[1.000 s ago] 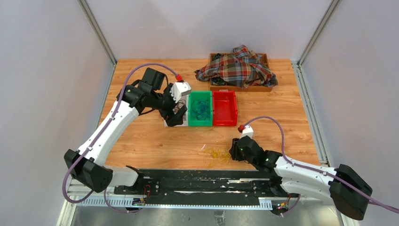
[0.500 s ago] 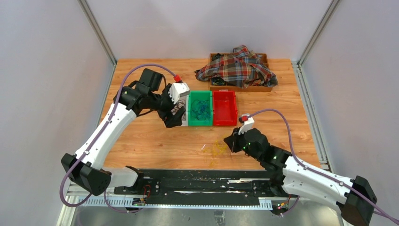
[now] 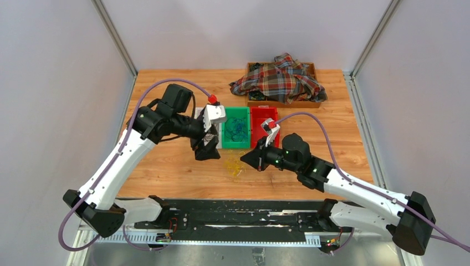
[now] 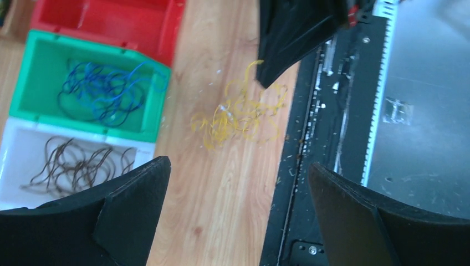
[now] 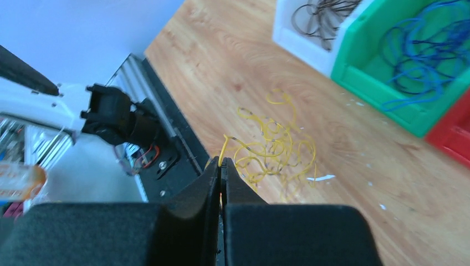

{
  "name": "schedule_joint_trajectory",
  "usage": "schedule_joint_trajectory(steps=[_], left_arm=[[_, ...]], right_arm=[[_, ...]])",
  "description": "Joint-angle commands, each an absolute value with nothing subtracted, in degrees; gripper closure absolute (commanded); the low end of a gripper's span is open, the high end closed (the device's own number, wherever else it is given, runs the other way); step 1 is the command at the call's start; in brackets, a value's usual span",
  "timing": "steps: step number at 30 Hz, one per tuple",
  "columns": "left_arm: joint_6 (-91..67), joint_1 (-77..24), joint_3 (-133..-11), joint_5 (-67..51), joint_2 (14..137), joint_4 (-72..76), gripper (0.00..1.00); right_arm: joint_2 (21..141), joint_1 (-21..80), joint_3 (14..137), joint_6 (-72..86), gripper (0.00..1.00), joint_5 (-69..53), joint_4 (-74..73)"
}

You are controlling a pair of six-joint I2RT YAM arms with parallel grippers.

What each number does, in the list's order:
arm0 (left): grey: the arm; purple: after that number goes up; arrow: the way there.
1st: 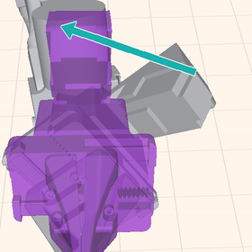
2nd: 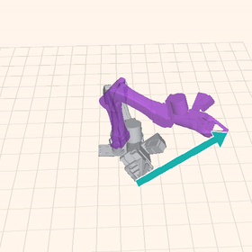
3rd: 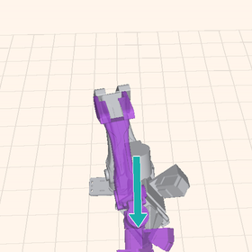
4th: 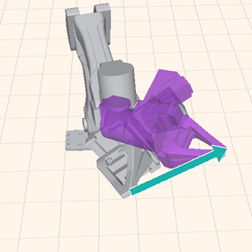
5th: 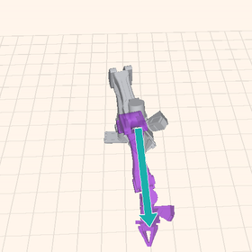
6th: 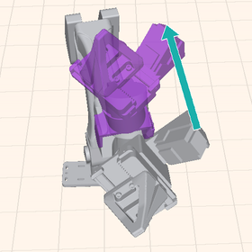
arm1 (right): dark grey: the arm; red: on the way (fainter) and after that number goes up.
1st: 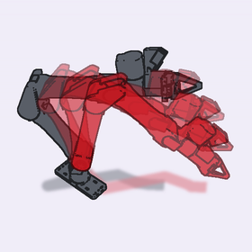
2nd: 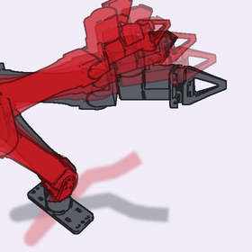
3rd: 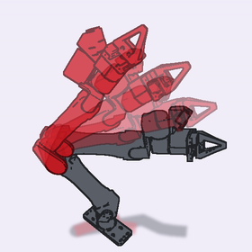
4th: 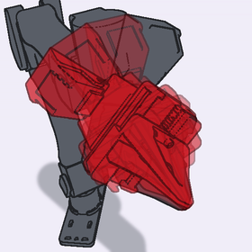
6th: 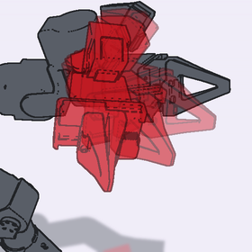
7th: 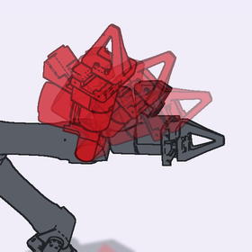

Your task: Untangle the cables

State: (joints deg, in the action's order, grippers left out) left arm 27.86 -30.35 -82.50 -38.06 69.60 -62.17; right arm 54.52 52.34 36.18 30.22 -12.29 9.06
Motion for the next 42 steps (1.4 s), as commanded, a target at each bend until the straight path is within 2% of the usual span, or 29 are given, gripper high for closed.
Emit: schedule_joint_trajectory(steps=[1, 11, 19, 22, 27, 31, 36, 42], left_arm=[[30.5, -34.2, -81.1, -42.5, 68.4, -62.8, 0.02], [36.9, -38.5, -75.8, -42.3, 67.7, -62.8, 0.09], [34.5, -39.1, -74.5, -41.6, 66.8, -58.6, 0.23], [34.1, -39.8, -74.1, -42.5, 67.4, -58.5, 0.33], [33.7, -40.3, -73.4, -41.0, 67.7, -58.5, 0.60], [34.0, -40.3, -73.5, -38.4, 66.8, -58.5, 0.77], [33.6, -40.3, -75.2, -36.0, 66.8, -58.5, 0.85], [30.0, -40.3, -77.9, -33.8, 68.0, -58.3, 0.89]], right_arm=[[57.3, 51.9, 39.3, 30.4, 0.99, -24.1, 16.9], [63.2, 51.9, 44.1, 31.2, 0.99, -36.3, 21.3], [65.3, 52.2, 44.6, 31.8, 0.99, -40.9, 23.6], [65.9, 52.5, 44.9, 31.9, 0.99, -40.7, 23.9], [65.7, 52.5, 44.9, 31.7, 0.99, -40.1, 23.8], [64.0, 52.5, 43.6, 30.6, 0.99, -38.9, 22.2], [62.2, 52.5, 41.7, 29.8, 0.99, -37.9, 20.9], [60.7, 52.5, 40.8, 28.3, 0.99, -35.7, 19.4]])
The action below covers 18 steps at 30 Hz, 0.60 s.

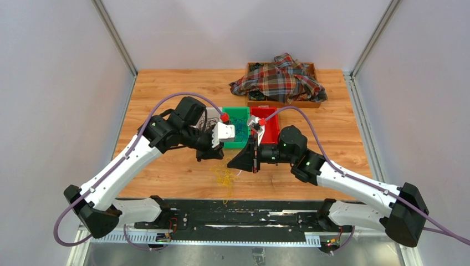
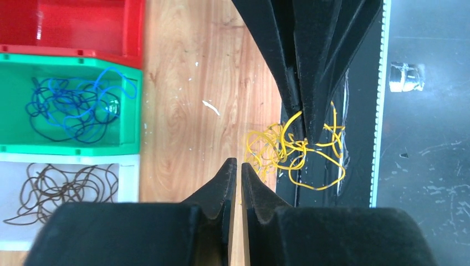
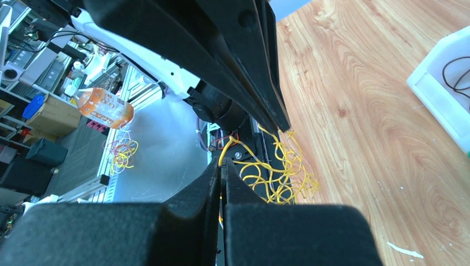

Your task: Untangle the cables

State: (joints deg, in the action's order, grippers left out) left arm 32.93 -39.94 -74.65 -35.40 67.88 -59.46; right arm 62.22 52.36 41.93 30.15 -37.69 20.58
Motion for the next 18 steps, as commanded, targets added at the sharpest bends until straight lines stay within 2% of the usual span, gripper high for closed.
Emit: schedule_joint_trajectory(steps=[1, 3, 4, 7, 9, 12, 18], left_arm=[[29.1, -40.3, -78.4, -34.2, 68.2, -58.3, 0.89], [27.7, -40.3, -78.7, -36.3, 67.9, -58.4, 0.86], [27.7, -40.3, -78.4, -38.1, 67.4, -58.3, 0.80], [29.8, -40.3, -76.4, -42.1, 65.1, -58.3, 0.43], [31.6, -40.4, -75.1, -43.4, 63.8, -58.3, 0.30], [31.9, -40.3, -74.4, -44.6, 64.0, -58.3, 0.25], [32.6, -40.3, -74.7, -46.7, 65.4, -58.4, 0.27]], right_arm=[[60.5, 52.5, 40.7, 28.3, 1.00, -35.3, 19.5], [60.6, 52.5, 40.7, 28.6, 0.99, -35.1, 19.7], [60.7, 52.5, 40.7, 28.9, 0.99, -35.2, 19.9], [61.0, 52.5, 40.9, 29.6, 0.99, -36.5, 21.1], [61.1, 52.5, 41.1, 30.0, 0.99, -37.3, 21.6], [61.2, 52.5, 41.5, 30.8, 0.99, -38.8, 22.7], [62.6, 52.5, 43.0, 31.8, 0.99, -41.8, 23.0]])
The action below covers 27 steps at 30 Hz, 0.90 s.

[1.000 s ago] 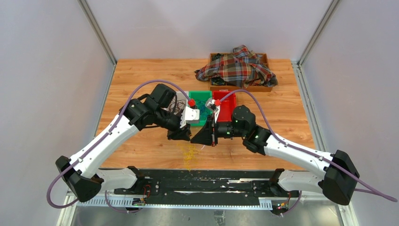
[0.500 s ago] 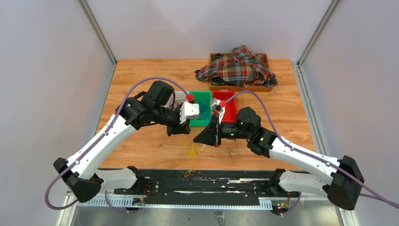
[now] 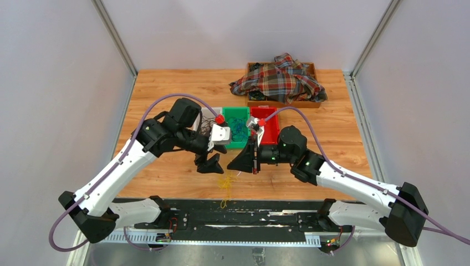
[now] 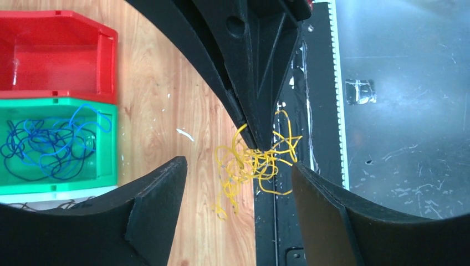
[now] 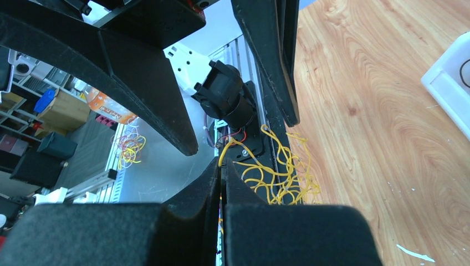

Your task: Untangle the cables

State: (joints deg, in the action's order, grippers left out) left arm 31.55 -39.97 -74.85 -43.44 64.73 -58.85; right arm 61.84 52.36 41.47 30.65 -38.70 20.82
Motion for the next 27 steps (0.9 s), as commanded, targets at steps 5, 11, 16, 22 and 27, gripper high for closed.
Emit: schedule_joint_trajectory(steps=[5, 11, 16, 22, 27], left_arm=[[32.6, -40.4, -74.6, -48.0, 66.6, -58.3, 0.34], [31.4, -40.4, -73.5, -49.0, 68.0, -58.2, 0.58], [31.9, -40.4, -74.3, -46.5, 67.4, -58.2, 0.82], [33.9, -40.4, -76.3, -37.5, 67.3, -58.1, 0.90], [31.5, -40.4, -79.4, -29.9, 68.6, -56.7, 0.97]], right_arm=[[63.3, 52.5, 43.0, 32.5, 0.99, -42.1, 24.9], [64.0, 52.5, 43.8, 31.0, 1.00, -42.5, 23.3], [63.2, 52.3, 43.7, 28.8, 0.99, -41.5, 20.7], [61.7, 51.5, 43.9, 24.9, 0.99, -39.3, 16.8], [60.4, 51.4, 44.1, 20.3, 0.92, -31.4, 13.6]])
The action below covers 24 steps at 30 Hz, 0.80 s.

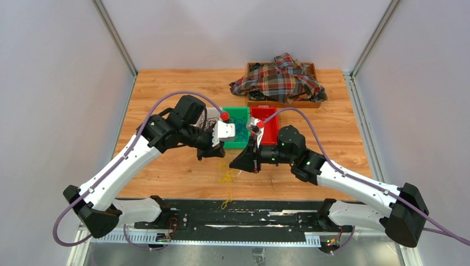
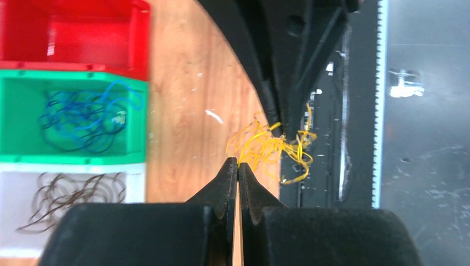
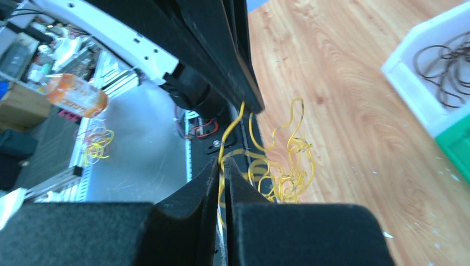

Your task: Untangle the cables

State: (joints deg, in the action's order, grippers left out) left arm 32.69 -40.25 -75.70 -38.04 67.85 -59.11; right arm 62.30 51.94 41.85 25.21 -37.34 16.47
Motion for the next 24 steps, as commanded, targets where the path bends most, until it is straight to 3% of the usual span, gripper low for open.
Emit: schedule_joint_trajectory(steps=[1, 4, 12, 15, 24], left_arm=[[30.6, -40.4, -80.2, -29.5, 68.9, -56.7, 0.98], [27.4, -40.4, -82.6, -31.7, 69.6, -56.5, 0.98], [18.6, -40.5, -85.3, -34.4, 70.9, -56.4, 0.98], [17.5, -40.6, -85.4, -35.0, 70.8, -56.4, 0.98], [16.1, -40.8, -85.9, -37.3, 69.6, -56.4, 0.99]], right_arm=[[60.4, 51.4, 44.1, 19.8, 0.92, -29.4, 13.5], [60.5, 51.5, 43.8, 18.8, 0.88, -24.2, 14.3], [58.0, 54.6, 38.4, 18.6, 0.42, -8.7, 26.3], [57.7, 55.7, 38.1, 18.1, 0.39, -4.1, 27.6], [58.3, 60.5, 37.7, 15.3, 0.43, 12.6, 30.1]])
